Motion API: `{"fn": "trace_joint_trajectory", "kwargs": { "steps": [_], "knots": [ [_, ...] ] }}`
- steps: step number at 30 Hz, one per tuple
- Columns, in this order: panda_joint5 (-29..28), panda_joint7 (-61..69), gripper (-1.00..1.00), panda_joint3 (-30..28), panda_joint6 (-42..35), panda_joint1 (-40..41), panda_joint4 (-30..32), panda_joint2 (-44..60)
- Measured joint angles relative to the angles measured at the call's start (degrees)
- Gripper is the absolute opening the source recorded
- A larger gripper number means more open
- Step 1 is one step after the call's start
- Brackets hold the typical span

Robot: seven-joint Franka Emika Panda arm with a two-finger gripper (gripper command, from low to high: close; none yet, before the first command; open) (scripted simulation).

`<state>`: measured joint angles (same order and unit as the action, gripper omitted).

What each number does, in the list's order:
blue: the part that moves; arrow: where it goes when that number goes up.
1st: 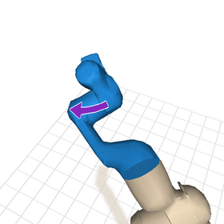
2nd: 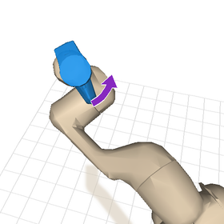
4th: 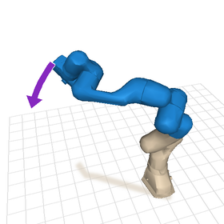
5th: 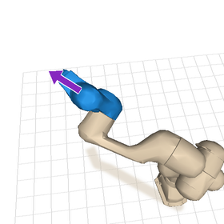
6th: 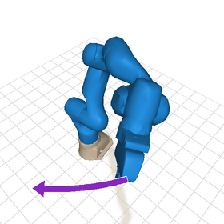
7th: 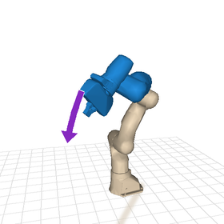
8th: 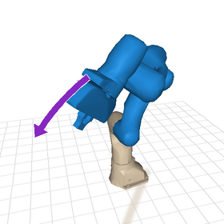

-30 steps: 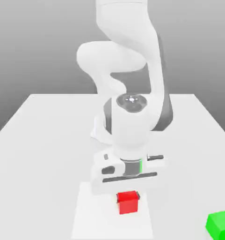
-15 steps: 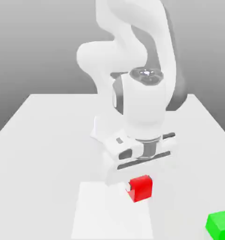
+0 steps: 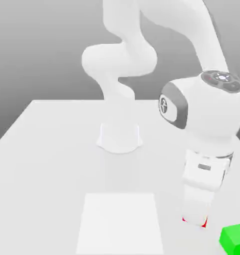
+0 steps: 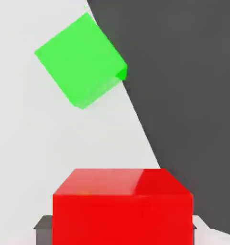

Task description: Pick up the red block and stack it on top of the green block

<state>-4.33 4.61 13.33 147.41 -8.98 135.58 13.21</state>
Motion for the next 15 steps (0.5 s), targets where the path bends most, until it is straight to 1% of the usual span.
{"fn": "trace_joint_trajectory", "kwargs": {
  "steps": [7, 9, 11, 12, 15],
  "knots": [
    [-3.5, 12.9, -1.0, 4.1, -3.4, -1.9, -6.4, 2.9],
    [-5.1, 14.2, -1.0, 4.2, -2.3, -2.7, -7.6, 5.2],
    [-7.2, 13.4, -1.0, 3.0, 0.7, -3.8, -8.1, 8.9],
    [-8.1, 12.8, 1.0, 2.3, 2.3, -4.4, -8.3, 10.7],
    [-8.1, 12.8, 1.0, 2.3, 2.3, -4.4, -8.3, 10.7]
  ]
}}
